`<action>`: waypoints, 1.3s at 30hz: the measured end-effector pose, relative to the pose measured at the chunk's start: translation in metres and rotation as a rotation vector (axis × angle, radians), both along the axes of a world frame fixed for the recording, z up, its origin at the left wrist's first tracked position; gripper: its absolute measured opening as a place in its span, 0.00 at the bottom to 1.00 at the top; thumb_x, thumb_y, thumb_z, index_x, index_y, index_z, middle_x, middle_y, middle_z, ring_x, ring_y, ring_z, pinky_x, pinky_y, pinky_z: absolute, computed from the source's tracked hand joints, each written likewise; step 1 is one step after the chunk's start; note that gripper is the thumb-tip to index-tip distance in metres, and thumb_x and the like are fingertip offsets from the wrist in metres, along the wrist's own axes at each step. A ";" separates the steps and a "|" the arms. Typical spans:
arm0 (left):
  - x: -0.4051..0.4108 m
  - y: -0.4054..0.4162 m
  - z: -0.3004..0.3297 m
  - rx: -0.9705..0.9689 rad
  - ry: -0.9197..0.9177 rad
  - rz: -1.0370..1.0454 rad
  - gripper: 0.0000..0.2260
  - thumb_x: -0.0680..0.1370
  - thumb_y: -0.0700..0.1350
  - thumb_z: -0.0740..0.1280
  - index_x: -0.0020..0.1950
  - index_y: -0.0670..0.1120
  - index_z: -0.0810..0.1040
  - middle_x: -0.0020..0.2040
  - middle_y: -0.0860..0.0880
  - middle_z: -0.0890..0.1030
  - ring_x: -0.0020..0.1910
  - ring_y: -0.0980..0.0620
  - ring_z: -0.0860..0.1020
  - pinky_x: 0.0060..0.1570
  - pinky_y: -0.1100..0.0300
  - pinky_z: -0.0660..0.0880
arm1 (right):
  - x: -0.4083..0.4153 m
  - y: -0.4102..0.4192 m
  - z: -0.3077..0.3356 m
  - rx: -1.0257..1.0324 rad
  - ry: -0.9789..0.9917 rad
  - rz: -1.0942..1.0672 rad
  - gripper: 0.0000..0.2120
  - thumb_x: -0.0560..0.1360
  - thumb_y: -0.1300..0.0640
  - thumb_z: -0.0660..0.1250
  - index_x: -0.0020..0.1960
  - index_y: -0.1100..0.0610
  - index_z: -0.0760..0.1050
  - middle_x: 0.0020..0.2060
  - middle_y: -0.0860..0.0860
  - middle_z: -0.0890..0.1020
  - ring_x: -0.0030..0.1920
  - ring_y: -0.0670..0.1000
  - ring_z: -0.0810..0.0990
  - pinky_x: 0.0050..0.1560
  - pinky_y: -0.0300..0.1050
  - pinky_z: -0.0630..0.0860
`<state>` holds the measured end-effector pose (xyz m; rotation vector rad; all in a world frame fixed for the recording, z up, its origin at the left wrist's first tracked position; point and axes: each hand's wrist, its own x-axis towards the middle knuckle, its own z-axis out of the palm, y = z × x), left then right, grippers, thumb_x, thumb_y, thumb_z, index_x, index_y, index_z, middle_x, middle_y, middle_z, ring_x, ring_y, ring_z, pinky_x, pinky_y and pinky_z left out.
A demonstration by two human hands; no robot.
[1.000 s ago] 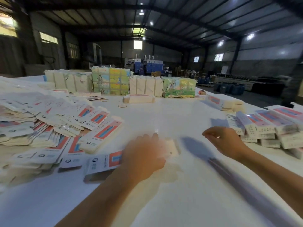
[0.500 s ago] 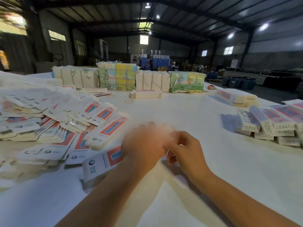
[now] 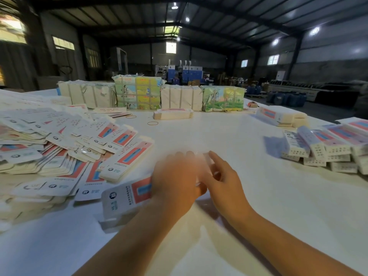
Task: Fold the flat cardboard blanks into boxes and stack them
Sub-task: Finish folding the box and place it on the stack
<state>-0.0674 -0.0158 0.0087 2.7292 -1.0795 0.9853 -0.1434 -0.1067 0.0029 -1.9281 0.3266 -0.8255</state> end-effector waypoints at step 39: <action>-0.014 0.008 0.012 -0.259 -0.088 -0.190 0.26 0.66 0.60 0.74 0.53 0.42 0.78 0.40 0.45 0.79 0.36 0.46 0.77 0.34 0.58 0.71 | -0.010 -0.018 0.014 0.272 -0.183 0.237 0.20 0.81 0.63 0.56 0.44 0.48 0.84 0.41 0.53 0.84 0.43 0.50 0.81 0.47 0.43 0.79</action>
